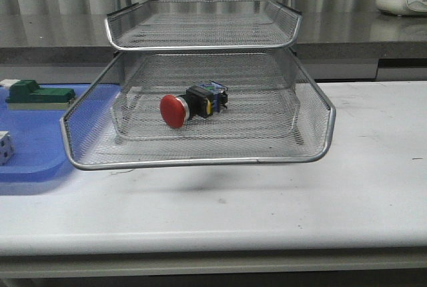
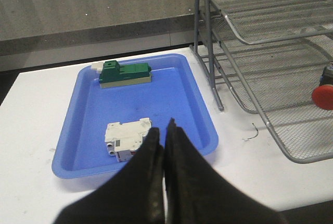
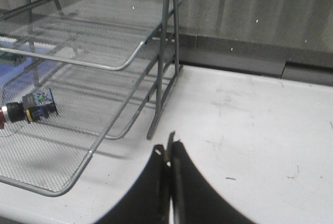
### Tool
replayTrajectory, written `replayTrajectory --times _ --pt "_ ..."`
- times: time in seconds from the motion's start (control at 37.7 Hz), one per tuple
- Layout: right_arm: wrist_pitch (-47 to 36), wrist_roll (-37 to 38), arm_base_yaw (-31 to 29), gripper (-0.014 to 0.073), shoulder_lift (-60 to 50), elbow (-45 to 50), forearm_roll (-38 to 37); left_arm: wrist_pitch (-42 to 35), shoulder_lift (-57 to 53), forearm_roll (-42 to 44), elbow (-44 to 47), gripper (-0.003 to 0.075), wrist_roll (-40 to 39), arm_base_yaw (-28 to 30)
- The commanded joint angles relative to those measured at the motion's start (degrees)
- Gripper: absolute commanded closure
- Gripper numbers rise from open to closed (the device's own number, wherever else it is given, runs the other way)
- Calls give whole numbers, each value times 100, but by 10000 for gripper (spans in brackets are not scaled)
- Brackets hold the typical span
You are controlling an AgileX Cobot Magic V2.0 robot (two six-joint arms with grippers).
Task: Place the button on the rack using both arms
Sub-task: 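Withdraw the left gripper up and away from the tray, then push the middle tray back into the rack with the right gripper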
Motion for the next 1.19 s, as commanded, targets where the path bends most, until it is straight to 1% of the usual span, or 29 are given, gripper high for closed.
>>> replayTrajectory --times 0.0,0.08,0.16,0.27,0.29,0.48,0.58,0.66,0.72,0.82,0.95,1.17 --pt "-458 -10 22 703 862 -550 85 -465 65 -107 -133 739 -49 12" --pt "-351 -10 201 703 1477 -891 85 -465 65 -107 -133 739 -49 12" --pt "-291 -10 584 703 2010 -1164 85 -465 65 -107 -133 739 -49 12" --pt "-298 -10 1310 703 2638 -1416 91 -465 65 -107 -133 739 -49 12" --pt "-308 -10 1607 703 2859 -1485 95 -465 65 -107 -133 739 -49 12" --pt "-416 -10 3128 703 4039 -1820 104 -465 65 -107 -133 739 -49 12" --pt "-589 -10 3864 703 4768 -2006 104 -465 65 -107 -133 739 -49 12" --pt "-692 -10 4211 703 5224 -2126 104 -465 65 -107 -133 739 -49 12" --pt "-757 -10 4361 703 5510 -2214 104 -465 65 -107 -133 739 -49 12" --pt "-848 -10 4456 703 5995 -2397 104 -465 65 -107 -133 739 -49 12" --pt "-983 -10 4424 703 6503 -2648 48 -465 65 -107 -133 739 -49 12" --pt "-1061 -10 4250 703 7014 -2991 -154 -465 65 -107 -133 739 -49 12"
